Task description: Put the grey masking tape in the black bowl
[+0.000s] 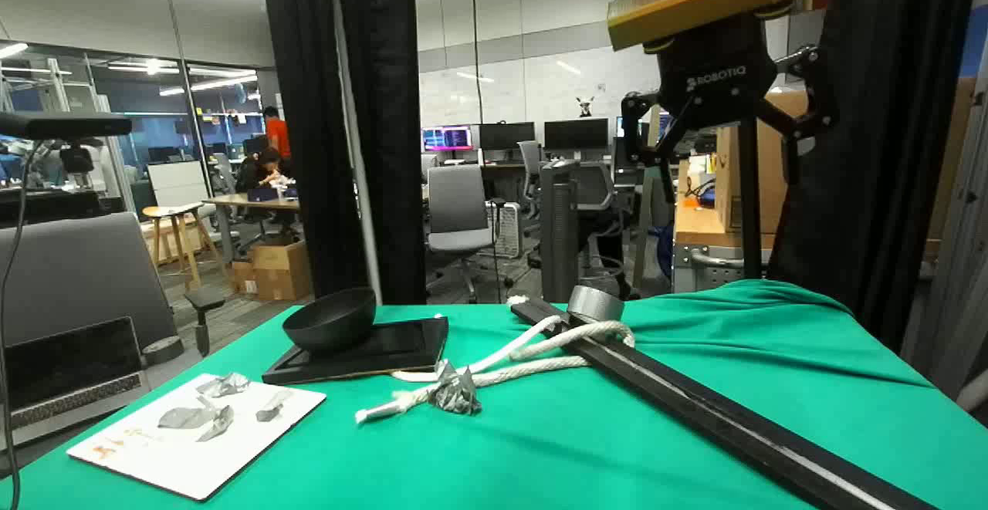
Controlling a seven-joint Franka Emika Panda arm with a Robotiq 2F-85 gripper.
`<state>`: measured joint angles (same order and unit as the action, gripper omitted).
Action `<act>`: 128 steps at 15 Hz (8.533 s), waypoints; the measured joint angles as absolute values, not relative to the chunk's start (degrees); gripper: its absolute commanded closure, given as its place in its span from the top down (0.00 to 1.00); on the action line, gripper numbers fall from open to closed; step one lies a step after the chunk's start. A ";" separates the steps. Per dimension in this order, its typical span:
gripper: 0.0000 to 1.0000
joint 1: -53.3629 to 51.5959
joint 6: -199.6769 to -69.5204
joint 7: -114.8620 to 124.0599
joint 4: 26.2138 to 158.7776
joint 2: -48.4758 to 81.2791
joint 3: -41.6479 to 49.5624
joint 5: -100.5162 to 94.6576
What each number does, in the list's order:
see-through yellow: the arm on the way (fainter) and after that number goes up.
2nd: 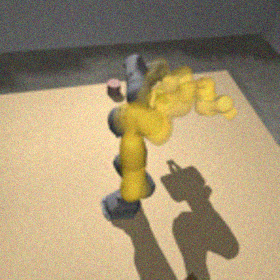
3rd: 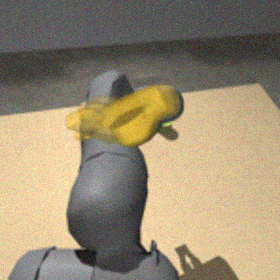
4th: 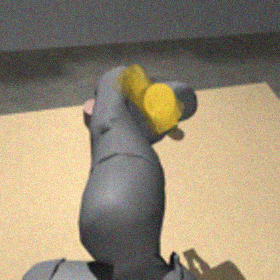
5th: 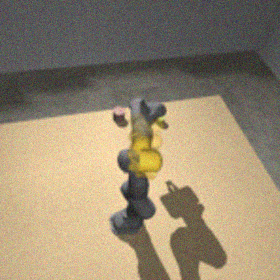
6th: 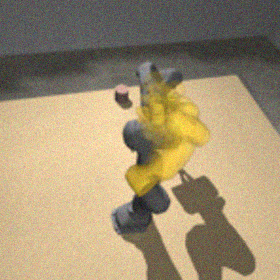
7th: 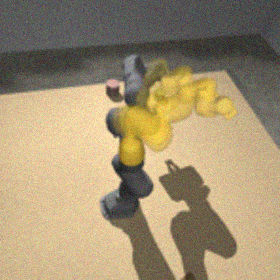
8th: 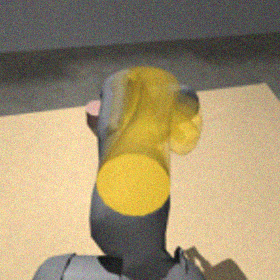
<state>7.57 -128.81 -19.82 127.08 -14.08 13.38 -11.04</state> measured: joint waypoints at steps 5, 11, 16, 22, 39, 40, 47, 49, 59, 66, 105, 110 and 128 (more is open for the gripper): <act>1.00 7.57 -128.81 -19.82 126.51 -14.74 13.38 -11.04; 1.00 7.57 -128.81 -19.82 126.51 -14.74 13.38 -11.04; 1.00 7.58 -127.77 -19.07 126.59 -14.36 13.33 -11.04; 1.00 7.59 -115.22 -9.48 121.78 -13.00 10.19 -11.06; 1.00 5.46 -84.22 30.04 80.01 10.19 4.49 -5.13; 1.00 5.47 -83.20 32.46 77.46 12.24 4.83 -4.37; 1.00 5.27 -75.00 51.55 61.12 26.45 5.91 3.83; 1.00 5.00 -72.55 56.73 56.85 30.29 5.84 6.27; 1.00 3.91 -65.62 72.49 36.64 46.14 2.86 12.83; 1.00 3.77 -68.45 75.65 30.88 50.20 3.35 12.52; 1.00 3.84 -79.88 99.24 30.41 66.34 3.28 12.53; 1.00 3.40 -80.35 99.72 30.40 67.71 3.22 12.53; 0.05 3.46 -80.35 99.79 30.21 69.03 3.35 12.47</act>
<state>3.46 -80.35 99.79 30.21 69.03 3.35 12.47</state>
